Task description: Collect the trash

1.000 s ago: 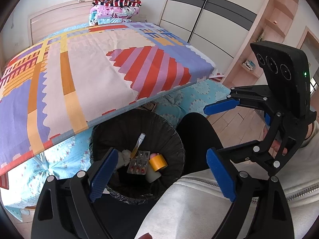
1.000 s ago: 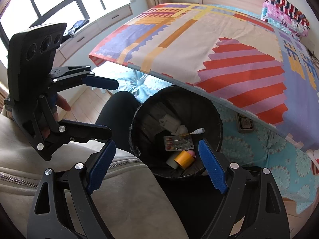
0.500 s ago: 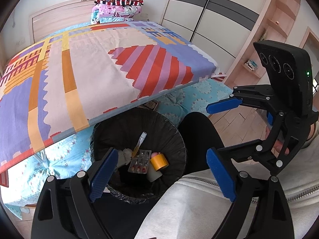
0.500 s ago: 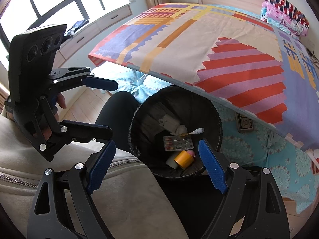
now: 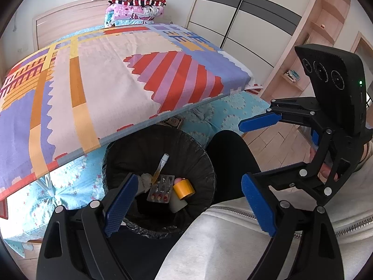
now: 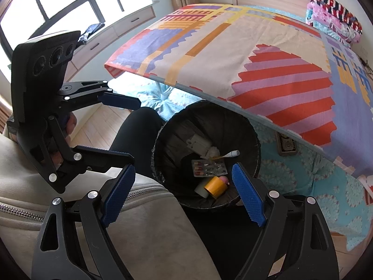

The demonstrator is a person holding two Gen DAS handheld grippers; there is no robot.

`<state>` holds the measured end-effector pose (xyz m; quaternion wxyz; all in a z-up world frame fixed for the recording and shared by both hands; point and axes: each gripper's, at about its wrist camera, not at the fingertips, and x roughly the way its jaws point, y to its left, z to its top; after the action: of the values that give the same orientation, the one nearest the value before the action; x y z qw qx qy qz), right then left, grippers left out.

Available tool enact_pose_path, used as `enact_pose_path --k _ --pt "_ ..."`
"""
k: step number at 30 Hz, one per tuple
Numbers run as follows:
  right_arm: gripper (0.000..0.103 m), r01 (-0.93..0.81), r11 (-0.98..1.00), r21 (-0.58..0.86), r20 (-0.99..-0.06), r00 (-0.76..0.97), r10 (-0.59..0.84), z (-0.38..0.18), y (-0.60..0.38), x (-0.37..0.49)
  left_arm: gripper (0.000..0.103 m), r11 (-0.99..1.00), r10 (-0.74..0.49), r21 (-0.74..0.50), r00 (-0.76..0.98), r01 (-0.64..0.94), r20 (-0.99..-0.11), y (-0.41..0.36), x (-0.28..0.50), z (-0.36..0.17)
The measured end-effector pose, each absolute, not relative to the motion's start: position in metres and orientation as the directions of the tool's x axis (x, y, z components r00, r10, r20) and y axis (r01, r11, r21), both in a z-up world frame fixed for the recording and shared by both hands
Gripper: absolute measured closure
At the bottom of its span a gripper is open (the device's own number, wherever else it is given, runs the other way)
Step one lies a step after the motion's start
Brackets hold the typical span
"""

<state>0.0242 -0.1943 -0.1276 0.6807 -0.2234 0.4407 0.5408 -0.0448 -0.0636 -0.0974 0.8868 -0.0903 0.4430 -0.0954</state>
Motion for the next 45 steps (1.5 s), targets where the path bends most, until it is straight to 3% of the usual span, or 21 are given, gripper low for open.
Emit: enact_pose_path --k 45 --pt "0.018 -0.924 0.34 0.173 -0.839 0.043 0.542 -0.1264 -0.1975 0.0265 0.016 0.968 -0.242 -0.237 0.585 0.087 -0.774 -0.0654 -0.0455 -0.0976"
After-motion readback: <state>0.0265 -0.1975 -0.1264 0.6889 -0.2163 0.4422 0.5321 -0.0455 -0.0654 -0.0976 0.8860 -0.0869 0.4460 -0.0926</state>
